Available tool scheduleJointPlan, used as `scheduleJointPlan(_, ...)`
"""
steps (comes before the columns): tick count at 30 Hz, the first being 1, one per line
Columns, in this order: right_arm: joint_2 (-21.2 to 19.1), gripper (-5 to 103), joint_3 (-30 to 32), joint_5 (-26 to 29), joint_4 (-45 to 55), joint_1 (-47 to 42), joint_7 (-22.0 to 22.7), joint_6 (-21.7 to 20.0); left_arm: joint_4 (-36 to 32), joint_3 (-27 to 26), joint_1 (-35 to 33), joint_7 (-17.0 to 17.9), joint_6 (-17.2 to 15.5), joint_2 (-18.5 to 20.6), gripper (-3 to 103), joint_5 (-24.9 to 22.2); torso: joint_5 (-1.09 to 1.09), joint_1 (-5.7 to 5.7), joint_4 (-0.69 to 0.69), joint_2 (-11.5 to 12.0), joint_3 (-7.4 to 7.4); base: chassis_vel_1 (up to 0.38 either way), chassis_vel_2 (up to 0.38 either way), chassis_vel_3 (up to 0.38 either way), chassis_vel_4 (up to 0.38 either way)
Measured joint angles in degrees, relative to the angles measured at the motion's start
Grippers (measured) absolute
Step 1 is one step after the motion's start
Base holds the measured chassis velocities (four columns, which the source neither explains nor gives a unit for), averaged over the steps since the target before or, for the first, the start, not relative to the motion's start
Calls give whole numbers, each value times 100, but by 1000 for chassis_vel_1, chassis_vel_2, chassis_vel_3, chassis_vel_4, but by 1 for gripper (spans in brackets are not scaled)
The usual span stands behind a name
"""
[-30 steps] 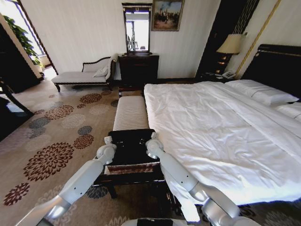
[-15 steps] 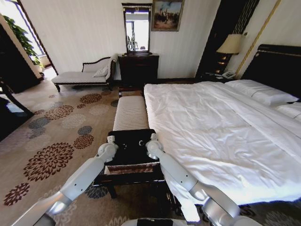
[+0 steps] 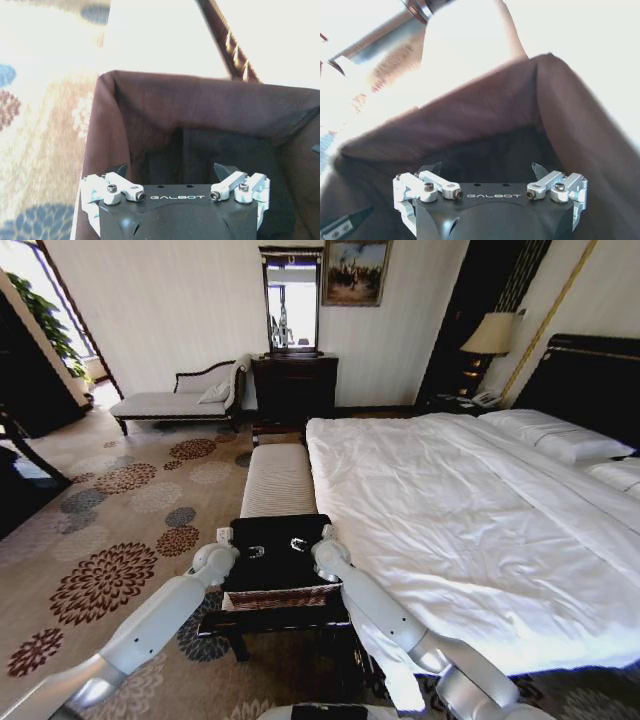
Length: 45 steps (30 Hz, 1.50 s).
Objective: Fold the clothes on the bed and place them into the basket.
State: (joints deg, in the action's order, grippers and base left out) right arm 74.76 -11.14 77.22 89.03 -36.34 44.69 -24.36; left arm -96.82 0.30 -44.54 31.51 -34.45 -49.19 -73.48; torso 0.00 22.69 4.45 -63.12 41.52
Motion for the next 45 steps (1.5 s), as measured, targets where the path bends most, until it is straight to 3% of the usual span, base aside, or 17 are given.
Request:
scheduleJointPlan(3, -138, 99, 151, -234, 345, -132, -194, -1, -375, -244, -314, -193, 212, 75, 99, 370, 0, 0, 1, 0, 0, 0, 0, 0, 0)
scheduleJointPlan(6, -343, 100, 438, -699, 758, -360, -543, 66, -784, -515, -772, -515, 722, 145, 100, 1168, 0, -1, 0, 0, 0, 0, 0, 0, 0)
scheduleJointPlan(8, -584, 100, 759, -1528, 1047, -715, -1113, 340, -1000, -794, -1215, -746, 1386, 130, 100, 1986, 2, -1, 0, 0, 0, 0, 0, 0, 0)
scheduleJointPlan(9, -584, 100, 759, -1528, 1047, -715, -1113, 340, -1000, -794, -1215, -746, 1386, 130, 100, 1986, 2, -1, 0, 0, 0, 0, 0, 0, 0)
scheduleJointPlan(13, -1143, 100, 1245, -3589, 1098, -1483, -2312, 1796, -1241, -1428, -2032, -1030, 2269, -165, 100, 3266, 1, 0, 2, 0, 0, 0, 0, 0, 0)
scheduleJointPlan(14, -1143, 100, 1245, -3589, 1098, -1483, -2312, 1796, -1241, -1428, -2032, -1030, 2269, -165, 100, 3266, 1, 0, 2, 0, 0, 0, 0, 0, 0)
scheduleJointPlan(17, -1351, 100, 1936, -4405, 1294, -2097, -2783, 2305, -1531, -2037, -2679, -1194, 2657, -523, 100, 4170, 2, -1, 2, -1, -1, 0, 0, 0, 0)
scheduleJointPlan(24, -1395, 100, 3105, -5004, 1621, -3266, -3098, 2719, -1889, -2788, -3682, -1482, 3246, -794, 100, 4816, 1, -1, -1, -1, 0, 0, 0, 0, 0)
scheduleJointPlan(28, -1103, 100, 3817, -5257, 1918, -4326, -3284, 2982, -1977, -3321, -4304, -1770, 3822, -1087, 100, 5257, 1, -2, 2, -1, 0, 0, 0, 0, 0)
scheduleJointPlan(38, -599, 100, 4516, -5672, 2575, -5408, -3357, 3344, -2271, -3670, -5078, -2094, 4133, -1857, 100, 5624, 0, -1, 0, -1, 0, 0, 0, 0, 0)
scheduleJointPlan(45, -535, 100, 4779, -5923, 2737, -5736, -3404, 3454, -2305, -3745, -5149, -2126, 4215, -1850, 100, 5628, -1, 0, 0, -1, 0, 0, 0, 0, 0)
